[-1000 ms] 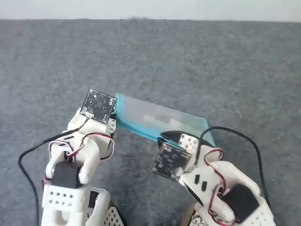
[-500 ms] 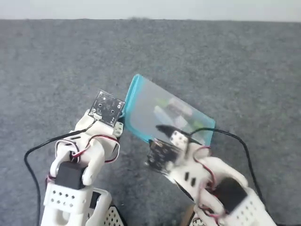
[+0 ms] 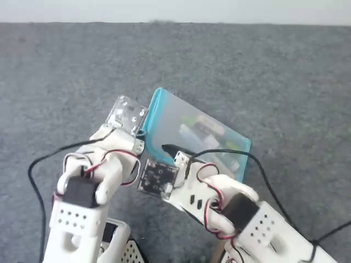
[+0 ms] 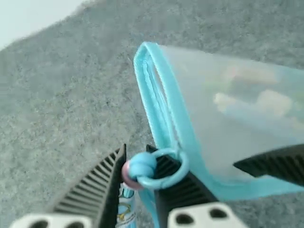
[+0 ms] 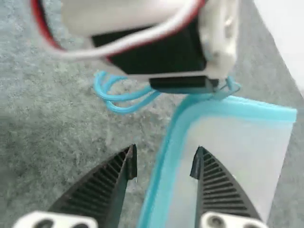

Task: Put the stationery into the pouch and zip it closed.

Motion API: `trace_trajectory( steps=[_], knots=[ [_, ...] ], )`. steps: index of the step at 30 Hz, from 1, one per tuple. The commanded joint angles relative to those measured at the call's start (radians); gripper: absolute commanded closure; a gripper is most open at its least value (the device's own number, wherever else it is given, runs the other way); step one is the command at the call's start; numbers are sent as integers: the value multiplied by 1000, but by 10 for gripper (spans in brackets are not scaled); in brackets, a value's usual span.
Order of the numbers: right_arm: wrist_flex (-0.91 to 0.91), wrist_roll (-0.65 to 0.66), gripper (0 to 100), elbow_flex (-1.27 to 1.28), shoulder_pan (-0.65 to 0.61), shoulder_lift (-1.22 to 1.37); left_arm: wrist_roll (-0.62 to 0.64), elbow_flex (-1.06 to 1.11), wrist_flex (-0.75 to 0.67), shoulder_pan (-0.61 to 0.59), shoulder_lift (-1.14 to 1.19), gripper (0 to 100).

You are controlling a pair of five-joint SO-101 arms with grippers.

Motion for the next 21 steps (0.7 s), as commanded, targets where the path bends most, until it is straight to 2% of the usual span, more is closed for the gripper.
trace_trajectory(
  steps=[1,6,12,18,21],
  knots=[
    [-91,-31,805,-6,22,128,-11,-74,3,9,52,991],
    [-140,-32,807,-51,122,266,-11,-82,15,14,52,991],
    [-193,-64,812,-60,259,315,-11,-102,38,15,52,991],
    [-196,-132,980,-78,346,242,-12,-101,38,15,52,991],
    [-183,-135,989,-78,383,183,-15,-96,38,15,52,991]
  ],
)
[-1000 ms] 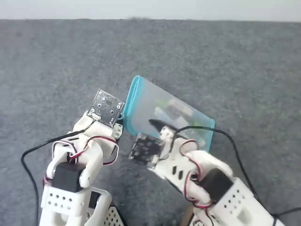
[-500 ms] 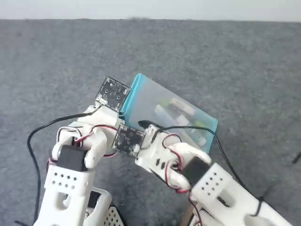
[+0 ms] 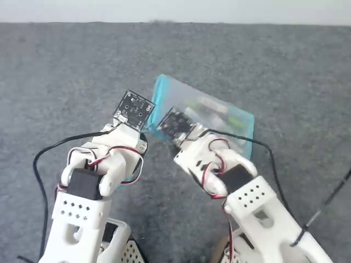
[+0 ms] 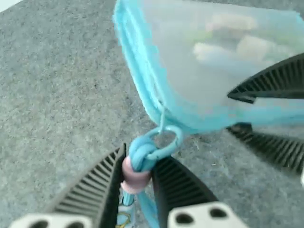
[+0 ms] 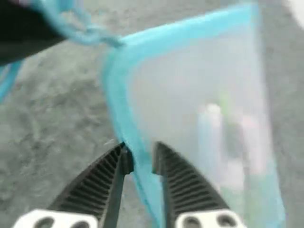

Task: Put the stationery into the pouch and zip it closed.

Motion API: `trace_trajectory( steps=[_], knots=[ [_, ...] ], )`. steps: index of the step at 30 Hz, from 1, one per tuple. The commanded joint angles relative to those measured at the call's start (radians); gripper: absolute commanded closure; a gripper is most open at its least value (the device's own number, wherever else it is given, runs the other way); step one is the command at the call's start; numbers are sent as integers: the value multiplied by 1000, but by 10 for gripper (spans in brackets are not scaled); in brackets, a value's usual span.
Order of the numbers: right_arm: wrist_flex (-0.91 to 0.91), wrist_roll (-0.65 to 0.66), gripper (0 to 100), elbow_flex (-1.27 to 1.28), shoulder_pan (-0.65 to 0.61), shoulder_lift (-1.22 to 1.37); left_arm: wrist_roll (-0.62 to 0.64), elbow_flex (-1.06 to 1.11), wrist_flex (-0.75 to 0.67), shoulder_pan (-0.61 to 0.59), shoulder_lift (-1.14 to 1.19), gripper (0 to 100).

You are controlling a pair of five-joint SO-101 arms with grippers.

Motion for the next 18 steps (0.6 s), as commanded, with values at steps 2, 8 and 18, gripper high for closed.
trace_trajectory(
  steps=[2,8,18],
  knots=[
    [35,-12,991,-75,88,-125,-17,-58,-2,6,0,991],
    [260,58,991,-181,105,-328,-20,-44,-6,6,0,991],
    [475,166,991,-292,-25,-495,-20,-18,-14,8,0,990]
  ],
)
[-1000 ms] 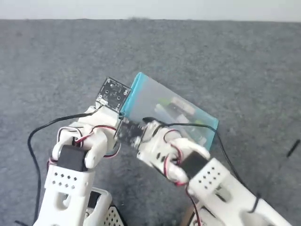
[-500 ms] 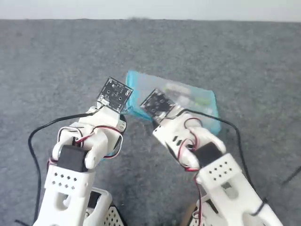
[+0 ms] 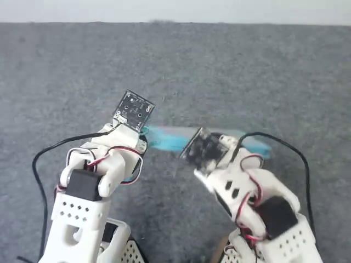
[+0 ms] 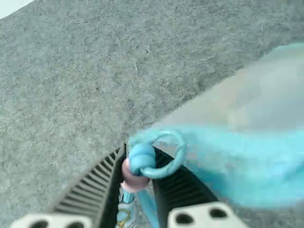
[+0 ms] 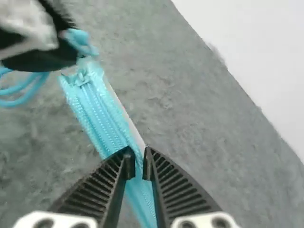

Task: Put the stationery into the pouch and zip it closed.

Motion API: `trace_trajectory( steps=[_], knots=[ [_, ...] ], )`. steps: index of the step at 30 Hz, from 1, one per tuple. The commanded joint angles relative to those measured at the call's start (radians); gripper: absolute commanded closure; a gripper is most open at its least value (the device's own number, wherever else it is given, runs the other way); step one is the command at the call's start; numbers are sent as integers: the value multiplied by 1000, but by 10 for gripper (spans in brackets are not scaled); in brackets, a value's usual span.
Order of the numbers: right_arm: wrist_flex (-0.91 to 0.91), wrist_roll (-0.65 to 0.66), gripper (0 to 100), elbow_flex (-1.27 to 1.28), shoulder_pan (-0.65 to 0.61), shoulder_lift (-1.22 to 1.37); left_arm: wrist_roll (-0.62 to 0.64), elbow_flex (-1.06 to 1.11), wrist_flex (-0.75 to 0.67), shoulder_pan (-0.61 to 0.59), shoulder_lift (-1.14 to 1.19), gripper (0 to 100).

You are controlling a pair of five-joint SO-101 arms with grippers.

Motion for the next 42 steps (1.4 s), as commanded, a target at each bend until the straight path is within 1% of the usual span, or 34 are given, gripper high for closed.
trace_trajectory(
  steps=[1,4,8,10,13,15,18,22,23,26,28,30,33,36,42],
  knots=[
    [51,40,991,-152,-5,-39,-8,-1,-31,8,2,990],
    [82,48,991,-235,-7,-36,-8,58,-110,28,3,990],
    [139,48,991,-305,-51,-5,0,140,-195,126,6,989],
    [151,51,991,-301,-62,53,12,153,-206,160,6,989],
    [153,54,991,-261,-70,142,44,143,-203,160,2,989],
    [139,54,991,-210,-117,185,44,110,-167,161,5,989],
    [87,46,989,-91,-165,200,48,53,-112,140,3,989],
    [-30,43,985,71,-188,166,51,5,-95,44,8,989],
    [-53,25,968,109,-188,143,51,-5,-86,23,8,990],
    [-110,-44,862,215,-186,53,51,-38,-46,-3,9,990],
    [-143,-57,780,285,-188,-13,51,-47,-29,-5,9,990],
    [-174,-64,731,354,-196,-67,51,-47,-28,-6,9,990],
    [-242,-64,736,434,-222,-114,51,-50,-26,0,9,990],
    [-312,-63,745,483,-237,-108,48,-54,-14,0,9,990],
    [-415,-58,745,512,-226,12,48,-74,9,0,9,990]
  ],
)
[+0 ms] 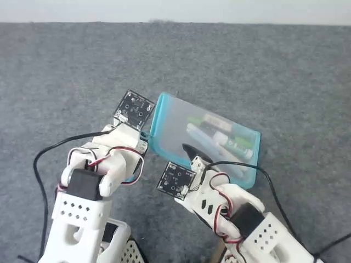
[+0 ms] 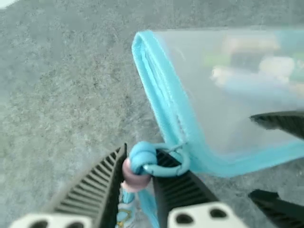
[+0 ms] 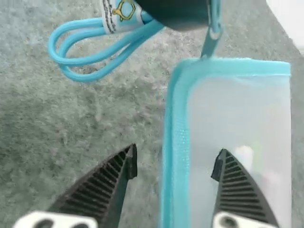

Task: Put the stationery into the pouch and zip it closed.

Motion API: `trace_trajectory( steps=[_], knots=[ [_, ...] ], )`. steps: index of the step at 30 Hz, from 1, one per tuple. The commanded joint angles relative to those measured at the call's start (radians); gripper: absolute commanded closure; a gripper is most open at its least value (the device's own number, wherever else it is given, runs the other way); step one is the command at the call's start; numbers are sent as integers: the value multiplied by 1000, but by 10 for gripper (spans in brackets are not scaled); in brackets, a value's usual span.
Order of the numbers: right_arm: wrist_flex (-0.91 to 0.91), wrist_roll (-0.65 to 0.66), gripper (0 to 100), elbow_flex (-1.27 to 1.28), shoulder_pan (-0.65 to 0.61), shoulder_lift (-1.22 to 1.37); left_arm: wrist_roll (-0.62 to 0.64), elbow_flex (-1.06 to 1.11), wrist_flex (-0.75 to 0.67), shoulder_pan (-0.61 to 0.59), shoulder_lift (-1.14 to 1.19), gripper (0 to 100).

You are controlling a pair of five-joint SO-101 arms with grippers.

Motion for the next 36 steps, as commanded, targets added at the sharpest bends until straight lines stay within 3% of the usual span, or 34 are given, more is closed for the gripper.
trace_trajectory(
  steps=[1,10,16,21,24,31,36],
  knots=[
    [-74,-6,745,-9,10,87,20,-73,3,-6,6,990],
    [-292,-8,753,-12,189,305,18,-76,15,-5,6,990],
    [-325,-12,889,-61,306,331,18,-73,17,14,6,990],
    [-321,-80,920,-94,352,329,18,-56,15,64,6,990],
    [-280,-64,920,-138,340,329,18,-53,14,66,6,990],
    [-234,-31,914,-239,179,346,17,-51,18,94,6,990],
    [-251,35,914,-270,168,441,17,-47,18,94,6,990]
  ],
)
